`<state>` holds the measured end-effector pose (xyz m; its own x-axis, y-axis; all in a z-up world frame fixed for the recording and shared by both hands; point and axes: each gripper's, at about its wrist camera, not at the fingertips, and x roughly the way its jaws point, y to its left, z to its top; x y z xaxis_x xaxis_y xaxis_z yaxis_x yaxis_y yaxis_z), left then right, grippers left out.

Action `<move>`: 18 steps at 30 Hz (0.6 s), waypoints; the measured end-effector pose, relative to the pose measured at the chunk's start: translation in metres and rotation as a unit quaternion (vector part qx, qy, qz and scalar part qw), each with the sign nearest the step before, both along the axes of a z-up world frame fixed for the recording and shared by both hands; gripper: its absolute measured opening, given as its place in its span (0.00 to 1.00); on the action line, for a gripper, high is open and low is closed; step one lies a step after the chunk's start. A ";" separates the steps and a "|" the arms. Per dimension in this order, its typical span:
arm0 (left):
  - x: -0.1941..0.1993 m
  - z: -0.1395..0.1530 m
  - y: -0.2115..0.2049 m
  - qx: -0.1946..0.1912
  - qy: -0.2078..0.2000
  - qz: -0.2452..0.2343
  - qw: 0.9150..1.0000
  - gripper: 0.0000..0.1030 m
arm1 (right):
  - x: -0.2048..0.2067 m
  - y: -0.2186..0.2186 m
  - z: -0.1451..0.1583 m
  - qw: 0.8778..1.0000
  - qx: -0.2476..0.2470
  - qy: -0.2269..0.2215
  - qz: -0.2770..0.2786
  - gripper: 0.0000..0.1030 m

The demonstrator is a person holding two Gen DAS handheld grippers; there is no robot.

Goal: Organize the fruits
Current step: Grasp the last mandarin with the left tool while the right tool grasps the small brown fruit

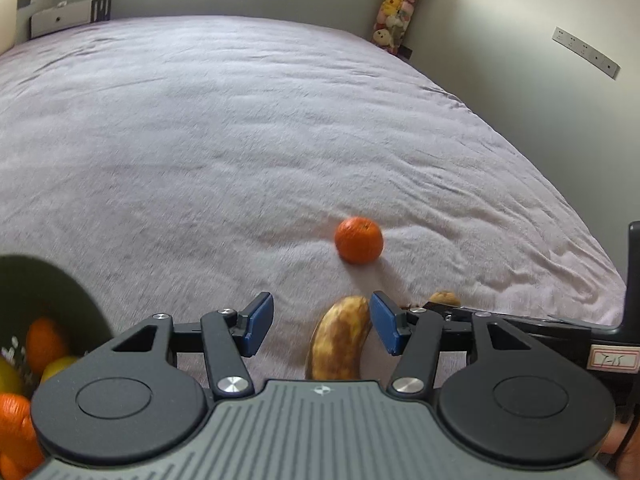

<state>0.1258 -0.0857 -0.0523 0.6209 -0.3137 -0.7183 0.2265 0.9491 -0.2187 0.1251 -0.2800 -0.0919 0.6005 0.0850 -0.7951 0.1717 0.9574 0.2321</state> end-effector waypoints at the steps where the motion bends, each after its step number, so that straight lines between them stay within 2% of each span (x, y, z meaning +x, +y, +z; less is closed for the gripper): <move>1: 0.002 0.000 -0.002 0.000 -0.001 -0.001 1.000 0.63 | 0.001 -0.003 0.000 1.000 0.001 -0.002 -0.005 0.22; 12: 0.027 -0.017 -0.009 -0.026 -0.003 -0.009 1.000 0.63 | 0.014 -0.008 -0.011 1.000 0.001 -0.003 -0.022 0.22; 18: 0.039 -0.023 -0.015 -0.013 -0.020 -0.023 0.999 0.63 | 0.017 -0.014 -0.016 0.999 0.015 -0.015 -0.034 0.22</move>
